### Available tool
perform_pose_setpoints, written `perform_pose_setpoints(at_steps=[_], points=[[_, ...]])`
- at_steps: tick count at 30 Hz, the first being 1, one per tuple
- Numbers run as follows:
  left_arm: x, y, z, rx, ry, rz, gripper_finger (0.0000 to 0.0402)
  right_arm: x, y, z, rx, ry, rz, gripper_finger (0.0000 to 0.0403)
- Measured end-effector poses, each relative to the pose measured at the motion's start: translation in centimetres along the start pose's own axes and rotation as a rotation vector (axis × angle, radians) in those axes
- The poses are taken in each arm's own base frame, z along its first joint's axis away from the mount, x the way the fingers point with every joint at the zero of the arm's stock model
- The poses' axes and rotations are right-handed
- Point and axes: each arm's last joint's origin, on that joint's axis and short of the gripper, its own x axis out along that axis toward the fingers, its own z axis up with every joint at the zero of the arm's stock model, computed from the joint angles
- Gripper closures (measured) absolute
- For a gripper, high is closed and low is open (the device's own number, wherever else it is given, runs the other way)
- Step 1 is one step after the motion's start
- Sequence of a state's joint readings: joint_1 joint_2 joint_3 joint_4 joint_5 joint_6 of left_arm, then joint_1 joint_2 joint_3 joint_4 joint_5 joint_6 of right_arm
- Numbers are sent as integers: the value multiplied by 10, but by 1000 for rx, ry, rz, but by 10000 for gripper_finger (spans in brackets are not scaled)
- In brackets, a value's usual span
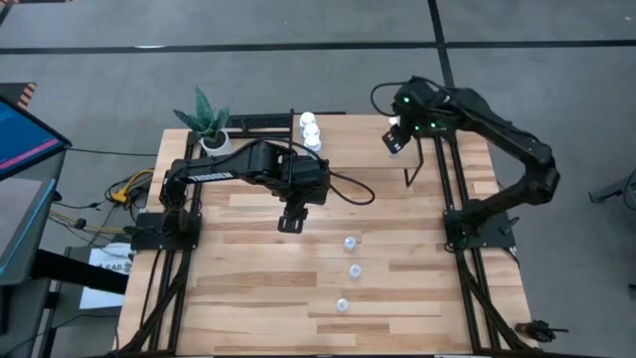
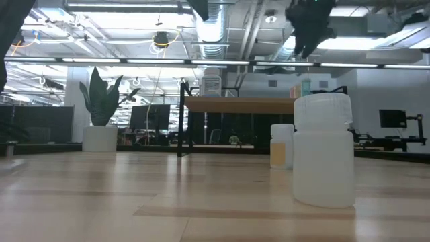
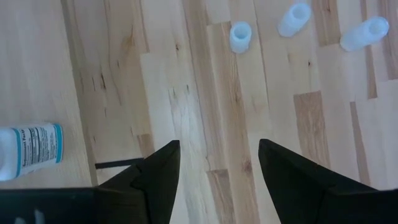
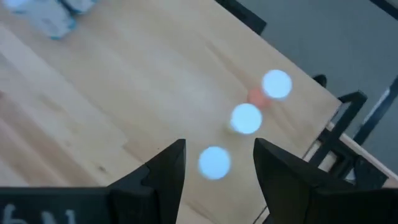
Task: Pick and place medicine bottles onto shelf by color
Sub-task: Put the top transparent pill bottle aligned with the other transparent pill bottle on the shelf
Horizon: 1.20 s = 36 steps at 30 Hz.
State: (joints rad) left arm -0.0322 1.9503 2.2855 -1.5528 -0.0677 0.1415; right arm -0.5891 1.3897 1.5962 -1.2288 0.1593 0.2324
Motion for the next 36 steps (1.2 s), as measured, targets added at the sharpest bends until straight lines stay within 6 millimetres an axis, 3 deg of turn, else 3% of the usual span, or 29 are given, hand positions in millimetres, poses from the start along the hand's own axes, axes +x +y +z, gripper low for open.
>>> perform_pose_setpoints(at_steps=[6, 15, 22, 28, 33, 36], points=[[0, 0, 0, -47, 0, 0, 196, -24, 16, -18, -74, 12, 52, 194], [0, 0, 0, -145, 0, 0, 196, -48, 37, -65, -253, 122, 105, 194], [0, 0, 0, -263, -1, 0, 196, -52, 30, -107, -358, 3, 191, 194], [0, 0, 1, -273, -8, 0, 196, -33, 24, -147, -249, -353, 408, 194], [0, 1, 5, -257, -57, 1, 196, -2, 29, -175, -332, -687, 544, 194], [0, 1, 8, -267, -84, 0, 196, 15, 29, -190, -364, -783, 596, 194]])
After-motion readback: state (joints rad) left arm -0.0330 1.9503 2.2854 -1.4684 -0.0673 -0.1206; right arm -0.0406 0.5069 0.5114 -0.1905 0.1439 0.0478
